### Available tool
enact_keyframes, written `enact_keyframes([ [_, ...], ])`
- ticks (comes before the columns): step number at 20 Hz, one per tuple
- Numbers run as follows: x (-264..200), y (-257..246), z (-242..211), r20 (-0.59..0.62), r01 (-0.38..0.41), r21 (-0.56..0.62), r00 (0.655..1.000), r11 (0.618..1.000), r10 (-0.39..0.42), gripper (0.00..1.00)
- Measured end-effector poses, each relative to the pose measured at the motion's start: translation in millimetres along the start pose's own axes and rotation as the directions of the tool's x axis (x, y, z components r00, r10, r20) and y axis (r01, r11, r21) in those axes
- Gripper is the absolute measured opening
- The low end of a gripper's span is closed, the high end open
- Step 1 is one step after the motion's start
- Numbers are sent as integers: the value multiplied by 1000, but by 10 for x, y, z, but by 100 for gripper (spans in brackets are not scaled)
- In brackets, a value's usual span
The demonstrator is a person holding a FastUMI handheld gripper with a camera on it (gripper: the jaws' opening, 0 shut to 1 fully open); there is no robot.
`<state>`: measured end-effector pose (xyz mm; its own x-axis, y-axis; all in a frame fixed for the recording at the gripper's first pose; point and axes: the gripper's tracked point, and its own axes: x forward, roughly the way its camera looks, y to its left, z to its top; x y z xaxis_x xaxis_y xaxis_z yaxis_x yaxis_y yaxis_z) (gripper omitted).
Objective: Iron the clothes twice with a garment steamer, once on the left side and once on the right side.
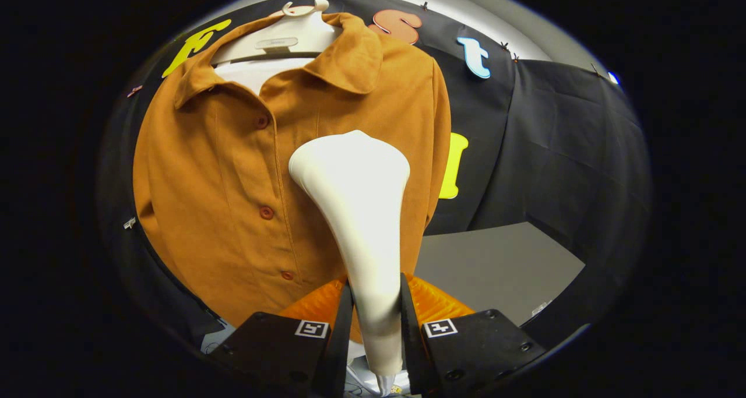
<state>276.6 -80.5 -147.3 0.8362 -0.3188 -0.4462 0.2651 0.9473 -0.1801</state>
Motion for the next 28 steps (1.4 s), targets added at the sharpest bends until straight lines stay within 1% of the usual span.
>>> enact_keyframes([
  [11,142,1,-534,-133,-3,-14,991,1000,1,45],
  [19,110,-4,-1102,-243,-28,-18,970,999,23,45],
  [24,119,-21,-1445,-315,-49,-28,948,998,38,45],
  [28,42,-80,-1582,-339,-52,-21,940,998,42,45],
])
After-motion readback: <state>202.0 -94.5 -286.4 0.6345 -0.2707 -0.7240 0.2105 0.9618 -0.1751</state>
